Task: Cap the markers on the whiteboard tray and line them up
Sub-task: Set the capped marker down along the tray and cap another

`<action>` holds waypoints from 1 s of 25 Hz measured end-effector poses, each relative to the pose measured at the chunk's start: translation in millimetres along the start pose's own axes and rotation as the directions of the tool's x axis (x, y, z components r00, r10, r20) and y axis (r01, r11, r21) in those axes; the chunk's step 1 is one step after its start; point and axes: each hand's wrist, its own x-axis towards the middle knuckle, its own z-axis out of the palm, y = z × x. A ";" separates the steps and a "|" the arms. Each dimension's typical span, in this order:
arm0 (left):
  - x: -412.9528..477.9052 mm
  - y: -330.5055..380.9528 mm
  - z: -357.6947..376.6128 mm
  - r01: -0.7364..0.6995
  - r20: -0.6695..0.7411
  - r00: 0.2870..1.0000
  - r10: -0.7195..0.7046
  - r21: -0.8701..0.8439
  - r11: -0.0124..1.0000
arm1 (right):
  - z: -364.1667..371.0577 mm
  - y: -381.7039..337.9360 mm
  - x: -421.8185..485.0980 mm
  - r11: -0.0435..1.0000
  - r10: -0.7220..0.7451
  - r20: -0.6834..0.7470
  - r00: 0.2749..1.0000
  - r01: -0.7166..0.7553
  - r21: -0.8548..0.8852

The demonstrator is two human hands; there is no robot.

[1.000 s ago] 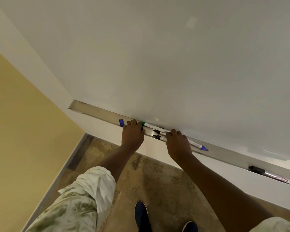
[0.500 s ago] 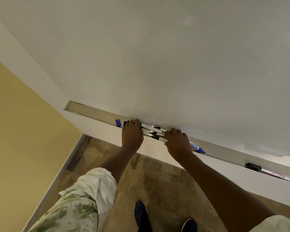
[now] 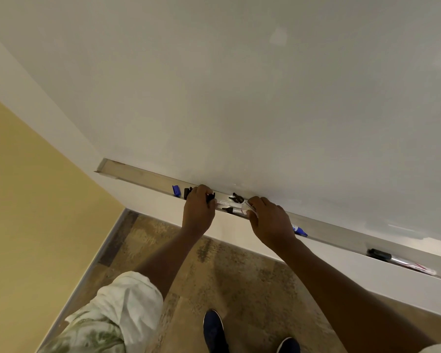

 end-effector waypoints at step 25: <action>-37.4 113.7 -52.0 0.158 0.172 0.985 -0.021 -0.844 0.513 | -86.7 -23.3 -36.9 0.940 -0.035 -0.068 0.997 0.056 0.337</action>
